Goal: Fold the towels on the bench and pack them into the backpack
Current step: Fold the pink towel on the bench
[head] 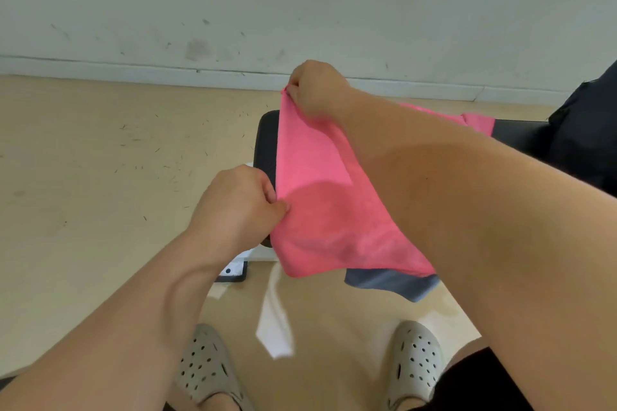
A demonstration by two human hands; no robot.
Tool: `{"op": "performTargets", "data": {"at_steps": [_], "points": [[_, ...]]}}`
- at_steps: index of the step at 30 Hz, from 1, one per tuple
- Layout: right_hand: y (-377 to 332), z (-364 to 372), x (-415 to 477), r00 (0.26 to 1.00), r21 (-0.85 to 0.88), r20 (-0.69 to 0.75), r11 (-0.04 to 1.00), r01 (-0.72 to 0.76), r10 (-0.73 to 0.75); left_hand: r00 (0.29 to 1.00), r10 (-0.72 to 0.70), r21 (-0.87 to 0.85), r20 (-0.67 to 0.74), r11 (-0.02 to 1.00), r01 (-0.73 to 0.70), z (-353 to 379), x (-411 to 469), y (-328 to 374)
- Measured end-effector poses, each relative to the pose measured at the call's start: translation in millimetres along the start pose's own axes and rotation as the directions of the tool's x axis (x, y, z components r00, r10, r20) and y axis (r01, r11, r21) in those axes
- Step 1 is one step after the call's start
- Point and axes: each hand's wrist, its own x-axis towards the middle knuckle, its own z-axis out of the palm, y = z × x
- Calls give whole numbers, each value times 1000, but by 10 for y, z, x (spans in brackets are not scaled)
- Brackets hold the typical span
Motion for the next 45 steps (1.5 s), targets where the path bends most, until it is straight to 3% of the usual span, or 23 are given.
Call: {"op": "performTargets", "data": {"at_steps": [2, 5, 7, 11, 15, 18, 22, 25, 28, 31, 34, 37, 41, 45], "points": [[-11, 13, 66, 996, 18, 29, 996, -90, 89, 1000, 12, 8, -7, 1000, -12, -4, -23, -7], [-50, 34, 22, 977, 5, -169, 992, -130, 129, 1000, 22, 83, -22, 996, -20, -16, -93, 15], [-173, 43, -99, 972, 75, -214, 994, -77, 92, 1000, 11, 116, -9, 993, -10, -38, -135, 19], [-372, 71, -402, 986, 45, -168, 999, 1, 7, 999, -29, 113, 22, 993, 26, -50, -214, 8], [-365, 111, -517, 992, 8, -102, 997, -75, 75, 1000, -11, 59, 29, 998, 10, -2, -292, -3], [-371, 133, -503, 990, 111, -61, 987, -119, 126, 999, -14, -35, 32, 999, 15, 29, -340, -21], [-485, 99, -451, 972, 323, -153, 938, -121, 178, 997, -80, -162, -7, 984, 78, -116, -336, -72], [-713, 50, -367, 973, 365, -188, 929, -60, 136, 980, -183, -196, -76, 967, 165, -292, -279, -230], [-930, 102, -295, 985, 304, -144, 952, -44, 91, 968, -233, -185, -91, 959, 214, -409, -240, -394], [-932, 218, -330, 998, 239, -39, 970, -44, 54, 974, -224, -66, -35, 973, 221, -426, -215, -460], [-775, 237, -498, 996, 261, -46, 961, 87, -77, 985, -170, 148, -28, 974, 172, -421, -171, -432], [-498, 190, -709, 984, 261, -125, 953, 153, -124, 993, -53, 209, -102, 975, 74, -383, -158, -313], [125, 103, -999, 976, 250, -207, 968, -11, 65, 962, 136, 96, -235, 989, -116, -143, -244, -17], [678, 3, -1291, 940, 273, -206, 939, -211, 271, 910, 368, 35, -191, 929, -368, 235, -344, 289]]}}
